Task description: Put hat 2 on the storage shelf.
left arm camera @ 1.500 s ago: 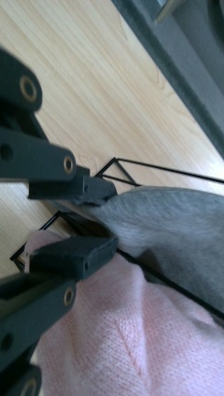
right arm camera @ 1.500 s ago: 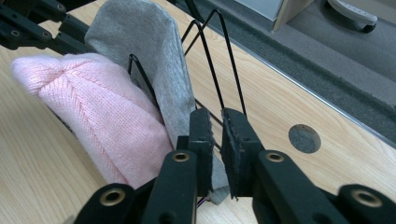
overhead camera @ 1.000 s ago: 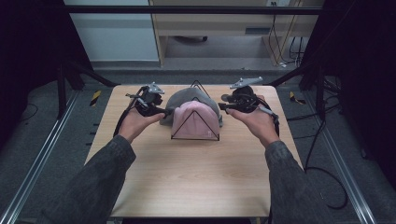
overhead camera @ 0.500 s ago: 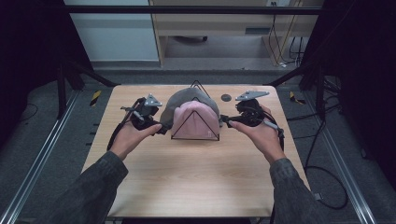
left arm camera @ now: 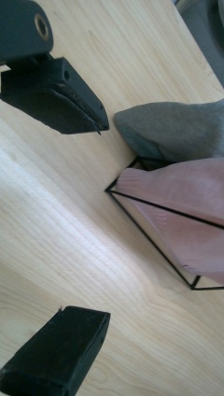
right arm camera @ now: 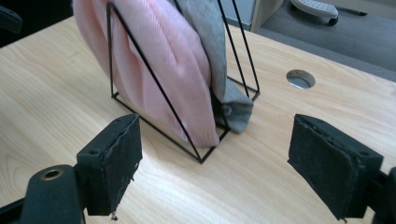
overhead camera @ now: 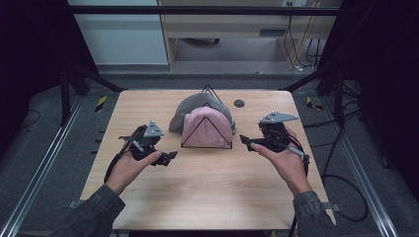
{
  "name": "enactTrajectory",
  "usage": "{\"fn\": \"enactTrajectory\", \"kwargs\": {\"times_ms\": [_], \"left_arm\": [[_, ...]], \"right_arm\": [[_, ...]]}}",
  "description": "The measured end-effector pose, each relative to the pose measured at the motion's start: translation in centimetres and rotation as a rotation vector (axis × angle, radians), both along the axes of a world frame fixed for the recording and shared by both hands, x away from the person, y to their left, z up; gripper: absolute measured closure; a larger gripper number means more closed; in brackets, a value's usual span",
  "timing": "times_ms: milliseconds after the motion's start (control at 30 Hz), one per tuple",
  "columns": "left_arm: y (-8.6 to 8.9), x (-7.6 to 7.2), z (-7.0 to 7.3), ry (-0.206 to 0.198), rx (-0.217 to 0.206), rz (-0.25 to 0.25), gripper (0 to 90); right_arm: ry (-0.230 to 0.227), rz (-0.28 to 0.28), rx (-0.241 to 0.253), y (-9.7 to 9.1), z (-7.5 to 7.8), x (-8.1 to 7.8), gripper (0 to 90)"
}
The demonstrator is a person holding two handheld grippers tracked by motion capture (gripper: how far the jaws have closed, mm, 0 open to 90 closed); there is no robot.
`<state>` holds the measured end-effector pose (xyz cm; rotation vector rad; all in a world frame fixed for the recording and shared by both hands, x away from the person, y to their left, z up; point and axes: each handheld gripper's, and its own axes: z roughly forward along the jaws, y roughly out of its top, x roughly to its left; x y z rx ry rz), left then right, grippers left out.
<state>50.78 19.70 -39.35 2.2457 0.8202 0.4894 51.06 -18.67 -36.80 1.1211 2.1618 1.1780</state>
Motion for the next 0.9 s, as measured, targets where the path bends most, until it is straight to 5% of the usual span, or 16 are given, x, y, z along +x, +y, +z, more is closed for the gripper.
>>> {"fn": "enactTrajectory", "kwargs": {"times_ms": [267,667,900], "left_arm": [[2.4,-1.4,-1.6,-0.007,0.026,0.029,6.6],[6.2,-1.5,-5.4,0.052,0.026,0.111,6.5],[6.4,-1.8,-7.0,0.095,0.092,0.112,6.5]], "right_arm": [[0.020,-0.021,0.011,-1.4,-1.7,-1.0,16.6],[0.097,-0.096,0.028,-4.3,-5.8,-2.1,14.2],[0.154,-0.106,0.029,-4.8,-8.0,-2.7,12.4]]}}
